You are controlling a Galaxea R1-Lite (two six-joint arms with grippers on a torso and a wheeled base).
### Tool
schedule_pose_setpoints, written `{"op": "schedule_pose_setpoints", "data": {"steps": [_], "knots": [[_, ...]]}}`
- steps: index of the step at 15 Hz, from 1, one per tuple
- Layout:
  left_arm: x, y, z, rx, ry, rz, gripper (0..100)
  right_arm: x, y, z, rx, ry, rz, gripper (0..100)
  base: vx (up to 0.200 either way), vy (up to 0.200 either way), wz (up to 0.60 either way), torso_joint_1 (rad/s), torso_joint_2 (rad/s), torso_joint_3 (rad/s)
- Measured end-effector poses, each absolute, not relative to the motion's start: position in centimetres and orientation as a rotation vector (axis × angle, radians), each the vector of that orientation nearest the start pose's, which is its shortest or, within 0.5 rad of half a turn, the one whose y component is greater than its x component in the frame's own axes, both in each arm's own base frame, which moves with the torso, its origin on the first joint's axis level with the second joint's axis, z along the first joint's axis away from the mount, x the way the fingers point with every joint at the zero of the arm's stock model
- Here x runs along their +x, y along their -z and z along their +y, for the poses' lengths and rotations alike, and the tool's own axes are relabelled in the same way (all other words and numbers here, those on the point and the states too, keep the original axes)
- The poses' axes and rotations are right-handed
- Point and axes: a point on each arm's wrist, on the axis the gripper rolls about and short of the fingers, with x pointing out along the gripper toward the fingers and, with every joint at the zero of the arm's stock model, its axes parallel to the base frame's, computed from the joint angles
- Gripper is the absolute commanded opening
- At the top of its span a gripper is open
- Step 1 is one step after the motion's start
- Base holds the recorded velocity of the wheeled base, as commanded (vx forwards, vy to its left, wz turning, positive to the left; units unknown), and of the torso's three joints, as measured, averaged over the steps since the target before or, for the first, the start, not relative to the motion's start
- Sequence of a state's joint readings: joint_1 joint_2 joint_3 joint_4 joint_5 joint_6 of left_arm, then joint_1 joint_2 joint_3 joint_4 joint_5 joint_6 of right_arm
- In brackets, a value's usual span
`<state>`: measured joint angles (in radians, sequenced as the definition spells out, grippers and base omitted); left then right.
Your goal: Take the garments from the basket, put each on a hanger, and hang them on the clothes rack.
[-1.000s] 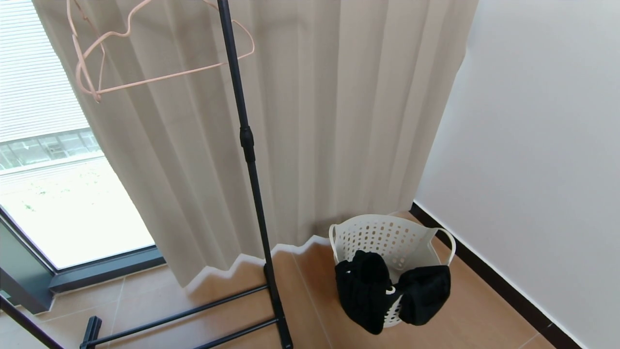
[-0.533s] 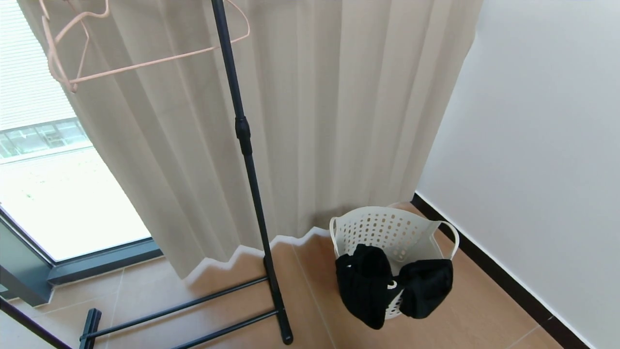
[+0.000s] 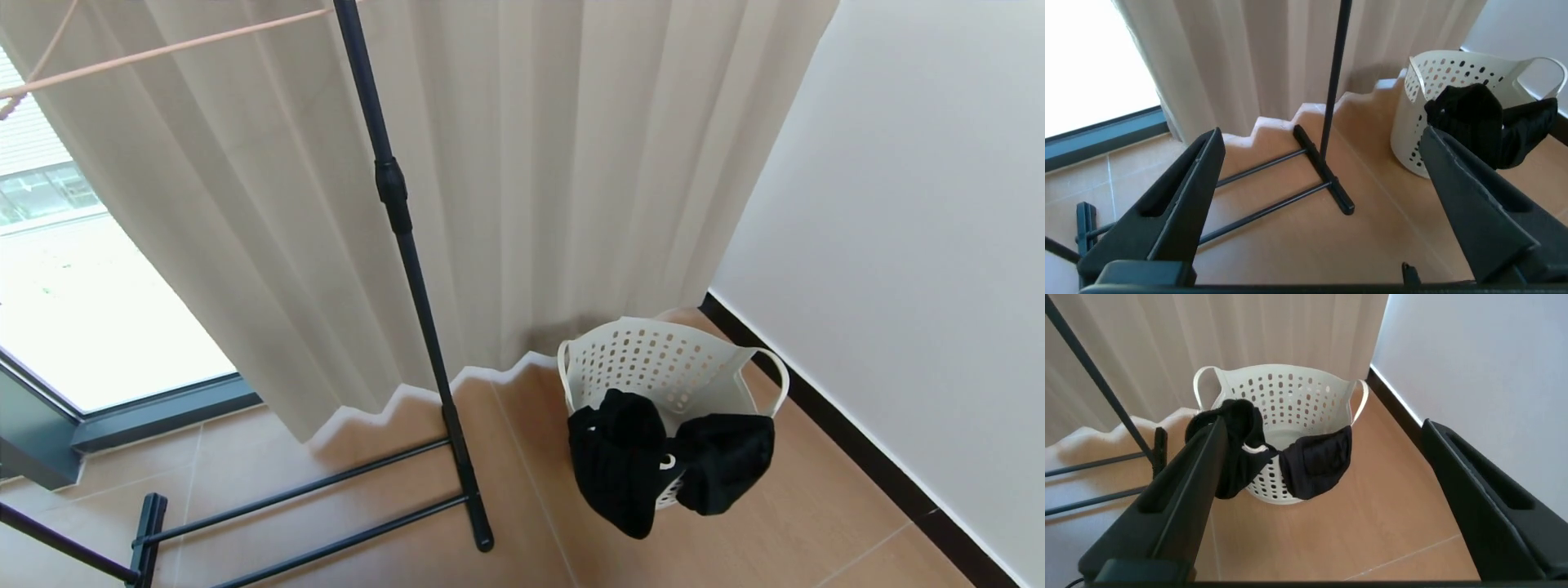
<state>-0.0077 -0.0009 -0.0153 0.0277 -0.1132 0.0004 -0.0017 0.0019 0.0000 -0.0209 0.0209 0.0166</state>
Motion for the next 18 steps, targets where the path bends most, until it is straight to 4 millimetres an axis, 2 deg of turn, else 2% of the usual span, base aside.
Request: {"op": "schedule_pose_setpoints", "data": {"steps": [18], "knots": [[-2.44,-7.74,-0.23,-0.007,0.12,0.01,100,-2.19,-7.65,0.07,-0.021,-0.031,0.004,100,0.0,0.0,0.0,0.004,0.0,-0.185]]}}
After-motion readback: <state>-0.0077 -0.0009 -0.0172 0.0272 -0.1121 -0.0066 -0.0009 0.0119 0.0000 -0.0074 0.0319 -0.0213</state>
